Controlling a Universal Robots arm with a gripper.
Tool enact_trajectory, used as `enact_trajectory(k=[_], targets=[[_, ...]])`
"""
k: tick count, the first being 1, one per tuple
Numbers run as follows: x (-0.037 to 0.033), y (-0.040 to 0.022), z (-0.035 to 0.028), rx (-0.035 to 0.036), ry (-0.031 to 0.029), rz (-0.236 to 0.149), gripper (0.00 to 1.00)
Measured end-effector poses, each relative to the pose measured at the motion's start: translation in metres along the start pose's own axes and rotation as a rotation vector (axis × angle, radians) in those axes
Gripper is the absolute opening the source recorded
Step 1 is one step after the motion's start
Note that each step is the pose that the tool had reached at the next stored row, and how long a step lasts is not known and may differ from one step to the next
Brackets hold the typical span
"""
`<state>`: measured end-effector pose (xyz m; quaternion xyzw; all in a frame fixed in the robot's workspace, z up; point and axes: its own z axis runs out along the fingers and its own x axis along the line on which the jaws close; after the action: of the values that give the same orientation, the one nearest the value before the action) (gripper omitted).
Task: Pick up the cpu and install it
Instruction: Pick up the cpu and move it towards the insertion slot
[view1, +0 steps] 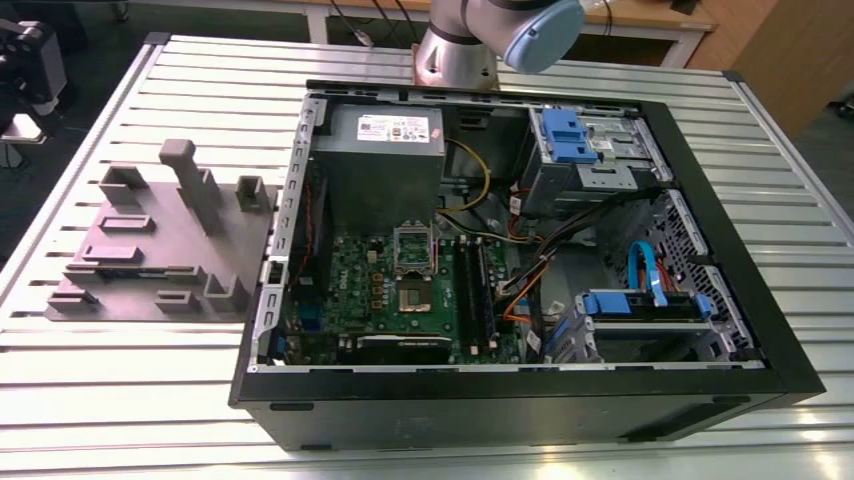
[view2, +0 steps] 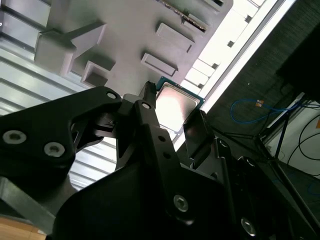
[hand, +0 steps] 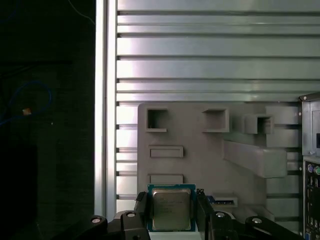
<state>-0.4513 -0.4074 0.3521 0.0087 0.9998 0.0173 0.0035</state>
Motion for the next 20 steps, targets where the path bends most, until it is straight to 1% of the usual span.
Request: enact_trajectory(k=[2, 9, 16, 20], targets=[[0.0, 0.0, -0.0018, -0.0001, -0.0001, 0.0, 0.47], [-0.0001, 0.0001, -0.0026, 0.0, 0.0, 0.0, 0.47], [-0.0042, 0.0002, -0.0025, 0.0, 0.0004, 0.0, 0.47], [-0.005, 0.0001, -0.0025, 0.0, 0.0006, 0.0, 0.47]])
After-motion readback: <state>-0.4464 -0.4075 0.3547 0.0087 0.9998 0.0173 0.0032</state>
